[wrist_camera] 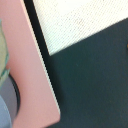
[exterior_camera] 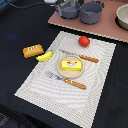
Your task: Interact with the objects in diverse but meaningful ways.
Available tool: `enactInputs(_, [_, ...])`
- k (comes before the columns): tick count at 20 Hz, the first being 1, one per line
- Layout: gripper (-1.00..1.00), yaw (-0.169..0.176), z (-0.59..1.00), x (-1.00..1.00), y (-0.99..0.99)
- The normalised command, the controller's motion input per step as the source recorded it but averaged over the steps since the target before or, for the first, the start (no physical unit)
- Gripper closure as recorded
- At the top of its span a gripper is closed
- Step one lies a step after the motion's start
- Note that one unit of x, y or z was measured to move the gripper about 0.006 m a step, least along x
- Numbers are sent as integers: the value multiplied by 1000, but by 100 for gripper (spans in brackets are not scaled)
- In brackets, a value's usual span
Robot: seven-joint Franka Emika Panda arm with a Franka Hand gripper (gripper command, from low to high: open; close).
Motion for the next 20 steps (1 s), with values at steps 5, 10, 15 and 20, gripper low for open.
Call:
enactInputs(5, [-100, -71, -145, 798, -7])
enactInputs(10, [-100, -45, -226, 663, -3])
enactInputs(15, [-100, -27, -321, 582, -7])
enactInputs(20, [-100, -29, -229, 441, -10])
